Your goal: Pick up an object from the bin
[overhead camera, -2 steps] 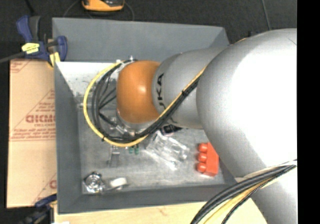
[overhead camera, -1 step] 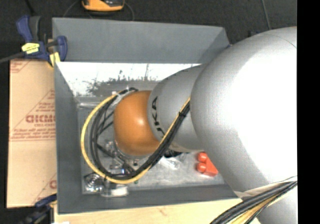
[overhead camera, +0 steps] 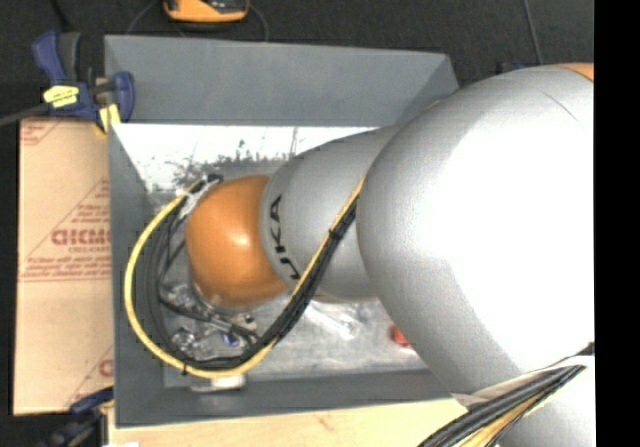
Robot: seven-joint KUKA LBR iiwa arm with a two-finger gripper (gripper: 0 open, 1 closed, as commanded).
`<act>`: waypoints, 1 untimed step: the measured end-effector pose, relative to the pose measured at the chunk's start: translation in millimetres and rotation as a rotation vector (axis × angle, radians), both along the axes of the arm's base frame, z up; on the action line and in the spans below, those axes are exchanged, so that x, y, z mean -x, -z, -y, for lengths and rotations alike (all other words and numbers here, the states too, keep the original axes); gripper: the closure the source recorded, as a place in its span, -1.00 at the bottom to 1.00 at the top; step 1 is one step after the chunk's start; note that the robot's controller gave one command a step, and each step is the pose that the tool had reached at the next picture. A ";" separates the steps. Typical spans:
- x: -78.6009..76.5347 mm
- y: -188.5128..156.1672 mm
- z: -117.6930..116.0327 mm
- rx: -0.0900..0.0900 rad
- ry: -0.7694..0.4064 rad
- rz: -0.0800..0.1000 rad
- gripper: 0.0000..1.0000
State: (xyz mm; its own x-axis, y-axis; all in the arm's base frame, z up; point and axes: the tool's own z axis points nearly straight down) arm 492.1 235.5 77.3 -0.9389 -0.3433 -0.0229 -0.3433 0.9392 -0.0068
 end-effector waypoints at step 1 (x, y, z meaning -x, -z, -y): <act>-0.5 0.9 -1.3 -0.006 0.005 0.005 1.00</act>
Offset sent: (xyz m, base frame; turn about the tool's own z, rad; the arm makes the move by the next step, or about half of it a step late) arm 0.0000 0.0000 0.0000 0.0000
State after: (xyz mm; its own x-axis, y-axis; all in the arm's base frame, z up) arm 492.5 236.8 76.5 -0.9405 -0.3384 -0.0300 -0.3385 0.9410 -0.0026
